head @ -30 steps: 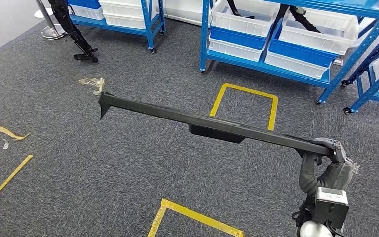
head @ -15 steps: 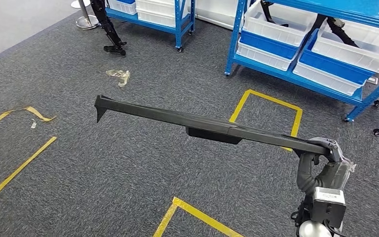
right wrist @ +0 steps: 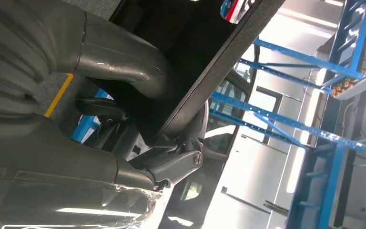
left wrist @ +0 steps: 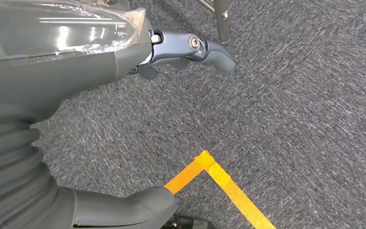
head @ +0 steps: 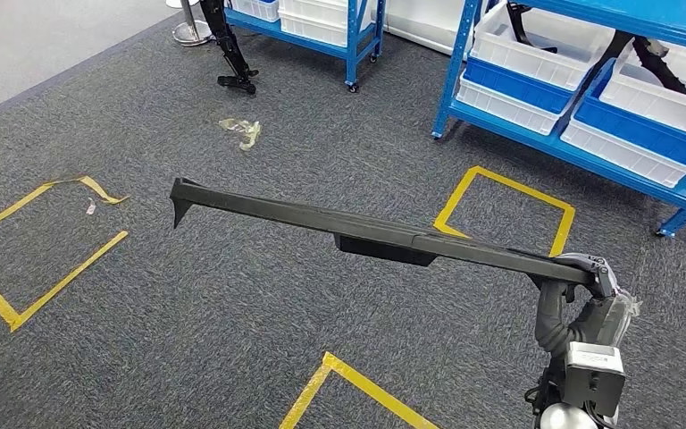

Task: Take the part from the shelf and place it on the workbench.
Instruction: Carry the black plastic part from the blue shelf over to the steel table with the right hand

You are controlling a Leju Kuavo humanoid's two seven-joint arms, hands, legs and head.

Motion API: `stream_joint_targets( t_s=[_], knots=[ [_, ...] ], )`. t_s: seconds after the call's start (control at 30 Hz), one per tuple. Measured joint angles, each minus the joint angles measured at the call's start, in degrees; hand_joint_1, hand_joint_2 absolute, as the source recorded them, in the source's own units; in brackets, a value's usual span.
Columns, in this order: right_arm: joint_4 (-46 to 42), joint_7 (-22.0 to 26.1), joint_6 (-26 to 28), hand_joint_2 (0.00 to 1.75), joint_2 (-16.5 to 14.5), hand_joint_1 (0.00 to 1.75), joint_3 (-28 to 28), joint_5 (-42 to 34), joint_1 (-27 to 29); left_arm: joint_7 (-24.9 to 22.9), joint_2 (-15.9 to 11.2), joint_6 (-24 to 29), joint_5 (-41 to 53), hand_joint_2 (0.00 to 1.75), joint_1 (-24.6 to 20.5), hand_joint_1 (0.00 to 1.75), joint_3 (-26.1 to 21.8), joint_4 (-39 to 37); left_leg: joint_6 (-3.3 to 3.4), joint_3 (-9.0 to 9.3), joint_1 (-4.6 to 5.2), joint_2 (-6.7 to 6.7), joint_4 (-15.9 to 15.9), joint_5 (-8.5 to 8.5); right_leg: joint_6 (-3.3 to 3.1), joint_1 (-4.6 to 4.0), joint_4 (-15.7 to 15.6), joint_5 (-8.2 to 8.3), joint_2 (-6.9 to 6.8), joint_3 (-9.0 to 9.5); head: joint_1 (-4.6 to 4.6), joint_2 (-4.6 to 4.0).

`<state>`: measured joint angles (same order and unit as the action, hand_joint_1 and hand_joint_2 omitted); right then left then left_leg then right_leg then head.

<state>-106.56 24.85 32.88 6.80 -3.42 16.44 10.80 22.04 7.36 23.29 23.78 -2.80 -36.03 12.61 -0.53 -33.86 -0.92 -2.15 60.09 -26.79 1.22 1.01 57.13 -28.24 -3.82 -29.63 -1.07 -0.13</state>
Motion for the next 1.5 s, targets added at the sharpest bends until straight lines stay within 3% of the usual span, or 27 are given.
stream_joint_targets(
  t_s=[0.07, 0.13, 0.17, 0.23, 0.3, 0.33, 0.37, 0.4, 0.47, 0.53, 0.63, 0.7, 0.8, 0.83, 0.87, 0.9, 0.97, 1.03, 1.07, 1.13, 1.2, 1.23, 1.3, 1.37, 1.4, 1.43, 1.5],
  knots=[
    [-0.32, -0.12, 0.08, 1.75, -0.02, 1.75, -0.03, 0.03, -0.04, 0.00, 0.11, 0.00, 0.06, 1.75, -0.07, 0.00, 0.01, 0.00, 0.69, 0.88, 0.38, -0.31, -2.07, 0.25, 0.65, -0.39, -0.03, -0.14, -0.61, 0.10, 0.18, 0.01],
    [-0.55, -0.16, 0.14, 1.75, -0.05, 1.75, -0.06, 0.04, -0.06, -0.01, 0.11, 0.01, 0.15, 1.75, -0.05, 0.00, 0.01, 0.00, 1.62, 0.76, 0.56, 0.65, -2.27, 0.52, 1.29, -0.33, -0.14, -0.24, -1.08, 0.16, 0.29, 0.01],
    [-0.64, -0.16, 0.18, 1.75, -0.07, 1.75, -0.07, 0.06, -0.03, -0.01, 0.13, 0.01, 0.20, 1.75, -0.05, 0.00, 0.01, 0.00, 2.07, 0.78, 0.58, 1.07, -2.43, 0.69, 1.48, -0.23, 0.51, -0.75, -0.62, -0.11, 0.31, 0.01],
    [-0.80, -0.16, 0.27, 1.75, -0.07, 1.75, -0.03, 0.11, 0.10, -0.01, 0.12, 0.00, 0.30, 1.75, -0.10, 0.00, 0.01, 0.00, 2.87, 0.81, 0.47, 1.89, -2.68, 1.04, 1.33, -0.07, 5.52, -3.41, 1.42, -2.43, 0.36, 0.01],
    [-0.86, -0.18, 0.39, 1.75, -0.05, 1.75, 0.04, 0.09, 0.45, -0.02, 0.14, -0.03, 0.42, 1.75, -0.13, 0.00, 0.01, 0.00, 3.28, 0.61, 0.62, 2.85, -2.66, 1.19, 0.99, -0.16, 13.97, -6.74, 3.10, -6.45, 0.41, 0.01],
    [-0.87, -0.20, 0.44, 1.75, -0.05, 1.75, 0.08, 0.05, 0.67, -0.03, 0.17, -0.06, 0.48, 1.75, -0.11, 0.00, 0.01, 0.00, 3.37, 0.54, 0.71, 3.44, -2.65, 1.23, 1.07, -0.22, 16.84, -7.51, 3.39, -7.93, 0.41, 0.01],
    [-0.87, -0.21, 0.49, 1.75, -0.04, 1.75, 0.09, 0.04, 0.87, -0.05, 0.19, -0.08, 0.51, 1.75, -0.08, 0.00, 0.01, 0.00, 3.42, 0.52, 0.80, 4.03, -2.63, 1.27, 1.31, -0.27, 17.50, -7.33, 3.53, -8.39, 0.41, 0.00],
    [-0.88, -0.22, 0.52, 1.75, -0.04, 1.75, 0.10, 0.04, 0.99, -0.07, 0.20, -0.10, 0.51, 1.75, -0.05, 0.00, 0.01, 0.00, 3.44, 0.56, 0.87, 4.61, -2.62, 1.29, 1.63, -0.28, 15.68, -6.24, 3.66, -7.65, 0.41, 0.00],
    [-0.96, -0.22, 0.54, 1.75, -0.04, 1.75, 0.11, 0.04, 1.06, -0.09, 0.24, -0.14, 0.54, 1.75, -0.06, 0.00, 0.02, 0.00, 3.35, 0.69, 0.93, 5.68, -2.58, 1.36, 2.05, -0.30, 7.28, -2.79, 4.72, -3.80, 0.41, 0.00],
    [-1.12, -0.22, 0.54, 1.75, -0.01, 1.75, 0.16, 0.00, 1.09, -0.09, 0.32, -0.16, 0.58, 1.75, -0.06, 0.00, 0.03, 0.00, 3.00, 0.67, 1.13, 6.57, -2.50, 1.38, 1.66, -0.47, 1.07, -0.53, 5.81, -0.99, 0.39, 0.00],
    [-1.22, -0.19, 0.53, 1.75, 0.03, 1.75, 0.22, -0.16, 1.11, -0.09, 0.35, -0.11, 0.59, 1.75, 0.04, 0.00, 0.03, 0.00, 2.16, 0.41, 1.16, 7.36, -2.50, 1.47, 0.44, -0.57, -0.07, 0.11, 5.33, -0.34, 0.37, 0.00],
    [-1.23, -0.08, 0.51, 1.75, 0.02, 1.75, 0.22, -0.38, 1.11, -0.09, 0.28, -0.02, 0.59, 1.75, 0.06, 0.00, 0.03, 0.00, 1.60, -0.52, 1.15, 6.10, -0.68, 0.10, -0.38, -0.13, -0.34, 0.48, 4.53, -0.04, 0.26, 0.01],
    [-1.24, 0.12, 0.52, 1.75, 0.02, 1.75, 0.25, -0.75, 1.34, -0.07, 0.28, 0.03, 0.59, 1.75, 0.01, 0.00, 0.04, 0.00, 0.73, -5.38, 0.86, 3.26, 9.35, -5.40, -0.99, -0.02, -0.43, 0.56, 3.16, -0.11, 0.06, 0.01],
    [-1.24, 0.15, 0.52, 1.75, 0.02, 1.75, 0.25, -0.80, 1.39, -0.07, 0.28, 0.03, 0.59, 1.75, 0.02, 0.00, 0.04, 0.00, 0.45, -7.02, 0.64, 2.96, 12.56, -6.50, -0.99, -0.06, -0.43, 0.54, 2.67, -0.15, 0.07, 0.00],
    [-1.24, 0.18, 0.53, 1.75, 0.01, 1.75, 0.25, -0.83, 1.41, -0.07, 0.28, 0.03, 0.59, 1.75, 0.05, 0.00, 0.04, 0.00, 0.23, -7.81, 0.43, 2.75, 13.98, -6.53, -1.00, -0.09, -0.42, 0.50, 2.18, -0.16, 0.06, 0.00],
    [-1.24, 0.20, 0.54, 1.75, -0.01, 1.75, 0.25, -0.84, 1.41, -0.07, 0.27, 0.04, 0.59, 1.75, 0.06, 0.00, 0.04, 0.00, 0.08, -7.45, 0.24, 2.51, 13.12, -5.47, -0.96, -0.07, -0.41, 0.44, 1.72, -0.11, 0.06, 0.00],
    [-1.25, 0.22, 0.57, 1.75, -0.02, 1.75, 0.25, -0.85, 1.41, -0.07, 0.22, 0.06, 0.60, 1.75, 0.03, 0.00, 0.04, 0.00, 0.04, -3.60, -0.03, 1.11, 5.69, -1.60, -0.73, -0.08, -0.40, 0.21, 0.94, 0.16, 0.06, 0.00],
    [-1.26, 0.27, 0.65, 1.75, -0.02, 1.75, 0.27, -0.85, 1.46, -0.04, 0.22, 0.06, 0.61, 1.75, -0.09, 0.00, 0.05, 0.00, 0.44, -0.22, 0.09, -0.24, -0.71, 0.69, -0.17, -0.49, -0.29, -0.17, 0.29, 0.40, 0.12, 0.00],
    [-1.29, 0.29, 0.69, 1.75, -0.02, 1.75, 0.30, -0.86, 1.48, -0.03, 0.24, 0.05, 0.62, 1.75, -0.13, 0.00, 0.06, 0.00, 0.75, 0.34, 0.26, -0.45, -1.89, 0.90, 0.14, -0.69, -0.28, -0.30, -0.05, 0.48, 0.18, 0.00],
    [-1.38, 0.32, 0.73, 1.75, -0.02, 1.75, 0.34, -0.86, 1.50, -0.01, 0.23, 0.05, 0.66, 1.75, -0.15, 0.00, 0.07, 0.00, 1.58, 0.23, 0.59, 0.47, -2.18, 0.96, 0.80, -0.75, -0.42, -0.45, -0.72, 0.66, 0.32, 0.00],
    [-1.48, 0.35, 0.75, 1.75, 0.01, 1.75, 0.40, -0.84, 1.55, -0.01, 0.22, 0.06, 0.67, 1.75, -0.12, 0.00, 0.07, 0.01, 2.45, 0.38, 0.58, 1.25, -2.62, 1.31, 1.25, -0.50, 0.78, -1.40, 0.27, 0.18, 0.35, 0.01],
    [-1.52, 0.38, 0.75, 1.75, 0.05, 1.75, 0.46, -0.84, 1.60, -0.01, 0.21, 0.07, 0.67, 1.75, -0.15, 0.00, 0.07, 0.01, 2.83, 0.48, 0.47, 1.61, -2.84, 1.51, 1.25, -0.42, 2.78, -2.54, 1.29, -0.72, 0.37, 0.01],
    [-1.54, 0.40, 0.77, 1.75, 0.09, 1.75, 0.60, -0.90, 1.77, -0.01, 0.20, 0.07, 0.67, 1.75, -0.21, 0.00, 0.08, 0.02, 3.23, 0.37, 0.46, 2.48, -2.89, 1.65, 0.91, -0.28, 10.58, -5.92, 3.10, -4.48, 0.39, 0.01],
    [-1.52, 0.38, 0.79, 1.75, 0.10, 1.75, 0.69, -0.99, 1.97, -0.01, 0.22, 0.07, 0.68, 1.75, -0.14, 0.00, 0.10, 0.02, 3.30, 0.26, 0.53, 3.54, -2.86, 1.68, 1.10, -0.28, 17.11, -7.85, 3.54, -7.83, 0.39, 0.00],
    [-1.53, 0.37, 0.81, 1.75, 0.11, 1.75, 0.71, -1.02, 2.04, -0.01, 0.22, 0.07, 0.68, 1.75, -0.10, 0.00, 0.10, 0.02, 3.29, 0.28, 0.53, 4.11, -2.84, 1.69, 1.52, -0.22, 16.81, -7.23, 3.60, -7.87, 0.39, 0.00],
    [-1.53, 0.37, 0.83, 1.75, 0.13, 1.75, 0.72, -1.06, 2.07, -0.01, 0.23, 0.07, 0.68, 1.75, -0.07, 0.00, 0.10, 0.02, 3.26, 0.33, 0.51, 4.65, -2.80, 1.70, 2.02, -0.14, 14.47, -5.90, 3.69, -6.91, 0.40, 0.00],
    [-1.54, 0.39, 0.86, 1.75, 0.20, 1.75, 0.73, -1.18, 2.05, -0.02, 0.25, 0.07, 0.68, 1.75, -0.08, 0.00, 0.10, 0.02, 3.00, 0.39, 0.56, 5.78, -2.57, 1.68, 2.82, 0.13, 5.76, -2.26, 4.82, -2.97, 0.40, 0.00]
  ],
)
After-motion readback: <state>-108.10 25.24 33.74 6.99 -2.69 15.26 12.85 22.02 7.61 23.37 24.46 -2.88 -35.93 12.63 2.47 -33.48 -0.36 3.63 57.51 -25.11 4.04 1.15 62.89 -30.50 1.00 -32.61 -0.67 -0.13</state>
